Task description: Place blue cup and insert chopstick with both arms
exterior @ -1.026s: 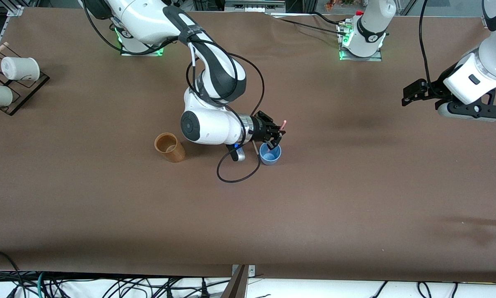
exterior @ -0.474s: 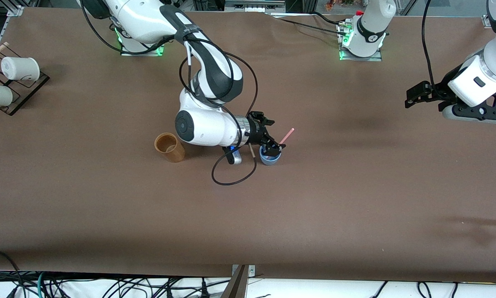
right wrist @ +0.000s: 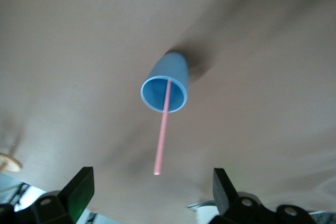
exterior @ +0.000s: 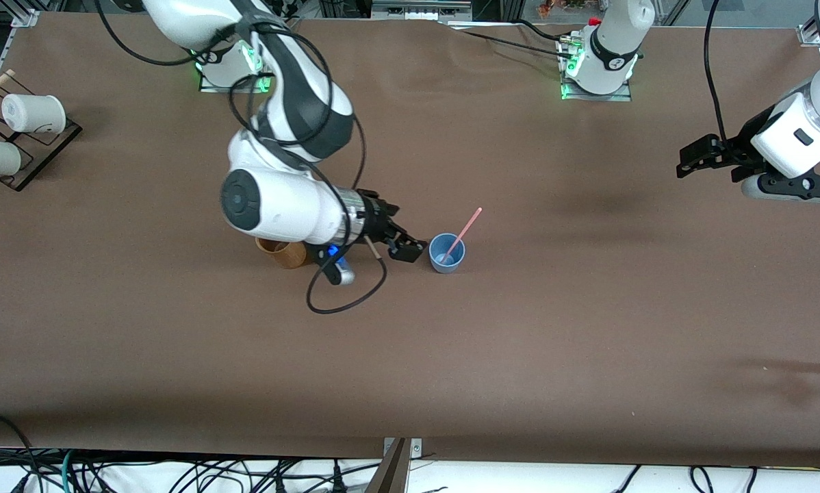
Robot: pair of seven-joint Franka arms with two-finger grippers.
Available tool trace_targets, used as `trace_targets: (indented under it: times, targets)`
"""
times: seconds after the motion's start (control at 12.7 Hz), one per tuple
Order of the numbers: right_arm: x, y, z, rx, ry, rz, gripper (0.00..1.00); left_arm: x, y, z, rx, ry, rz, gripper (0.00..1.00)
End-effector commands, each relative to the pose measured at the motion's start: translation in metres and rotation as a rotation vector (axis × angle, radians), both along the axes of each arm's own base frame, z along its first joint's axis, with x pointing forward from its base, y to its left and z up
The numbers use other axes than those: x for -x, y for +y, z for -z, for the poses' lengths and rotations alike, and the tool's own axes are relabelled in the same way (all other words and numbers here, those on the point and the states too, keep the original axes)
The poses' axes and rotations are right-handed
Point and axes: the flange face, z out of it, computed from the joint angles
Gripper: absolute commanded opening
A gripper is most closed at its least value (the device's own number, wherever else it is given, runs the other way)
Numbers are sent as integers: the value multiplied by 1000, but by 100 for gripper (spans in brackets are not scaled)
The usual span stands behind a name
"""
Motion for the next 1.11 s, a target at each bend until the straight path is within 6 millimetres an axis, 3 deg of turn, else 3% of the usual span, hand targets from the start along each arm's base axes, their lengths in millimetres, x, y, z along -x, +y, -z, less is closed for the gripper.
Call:
trace_targets:
  times: [0.0, 0.16, 0.32, 0.47, 0.71, 0.79, 1.03]
  targets:
    - [-5, -48, -10, 23, -22, -172, 100, 7, 2, -6, -23, -9, 24, 100]
    - [-5, -95, -12, 14, -34, -278, 100, 5, 1, -7, -24, -12, 26, 100]
    - [8, -143, -22, 79, -126, -478, 100, 4, 0, -8, -26, -15, 28, 100]
    - [20, -191, -44, 166, -213, -692, 100, 2, -1, -8, -26, -16, 29, 100]
    - [23, -286, -75, 206, -339, -959, 100, 2, -2, -8, -26, -16, 31, 100]
    - [27, -308, -89, 232, -370, -1016, 100, 2, -2, -8, -26, -16, 31, 100]
    - [47, -336, -113, 289, -419, -1048, 100, 2, -3, -8, -26, -17, 34, 100]
